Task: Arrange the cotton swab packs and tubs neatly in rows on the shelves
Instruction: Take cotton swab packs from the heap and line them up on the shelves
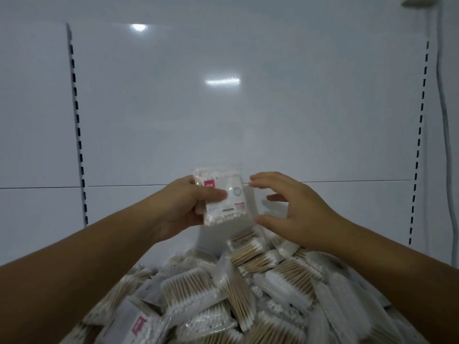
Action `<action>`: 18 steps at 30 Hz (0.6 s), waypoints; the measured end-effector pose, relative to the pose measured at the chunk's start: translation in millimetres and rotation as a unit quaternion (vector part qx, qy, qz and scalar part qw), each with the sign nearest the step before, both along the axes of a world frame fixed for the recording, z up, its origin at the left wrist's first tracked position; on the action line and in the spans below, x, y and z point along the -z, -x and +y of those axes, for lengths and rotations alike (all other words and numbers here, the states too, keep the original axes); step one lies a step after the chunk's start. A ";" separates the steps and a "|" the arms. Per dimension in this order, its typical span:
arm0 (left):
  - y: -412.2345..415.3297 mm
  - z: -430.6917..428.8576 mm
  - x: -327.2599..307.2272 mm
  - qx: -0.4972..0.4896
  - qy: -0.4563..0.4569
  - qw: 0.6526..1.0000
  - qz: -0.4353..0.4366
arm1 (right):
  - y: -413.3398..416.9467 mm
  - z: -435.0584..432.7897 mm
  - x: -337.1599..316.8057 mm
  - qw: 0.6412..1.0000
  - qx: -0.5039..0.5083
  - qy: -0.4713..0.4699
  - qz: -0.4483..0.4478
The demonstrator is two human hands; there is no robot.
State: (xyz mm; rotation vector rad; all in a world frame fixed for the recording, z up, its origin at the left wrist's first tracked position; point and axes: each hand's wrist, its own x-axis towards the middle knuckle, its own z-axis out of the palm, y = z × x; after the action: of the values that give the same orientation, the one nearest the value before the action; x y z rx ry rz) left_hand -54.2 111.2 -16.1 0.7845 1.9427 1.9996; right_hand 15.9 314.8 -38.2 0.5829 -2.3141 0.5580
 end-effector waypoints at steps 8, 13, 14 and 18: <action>-3.8 -34.7 4.7 -0.045 0.052 0.998 -0.005 | 23.4 -7.1 8.9 0.938 0.163 -0.232 -0.197; -21.7 -51.8 8.3 -0.078 -0.002 0.997 0.001 | 28.9 14.0 -5.6 0.982 0.090 -0.018 -0.163; -26.4 -55.0 9.3 -0.087 -0.022 0.996 -0.001 | 29.6 17.5 -7.3 0.986 0.079 0.037 -0.143; -46.9 -68.2 13.1 -0.151 -0.092 0.984 -0.010 | 30.8 20.4 -15.0 0.955 0.037 0.259 -0.141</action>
State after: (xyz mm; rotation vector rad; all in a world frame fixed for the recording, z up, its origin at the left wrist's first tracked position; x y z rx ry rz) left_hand -7.2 43.0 -29.2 0.5311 1.9855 2.3791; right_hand -14.9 335.2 -23.1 0.1695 -2.2941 1.2256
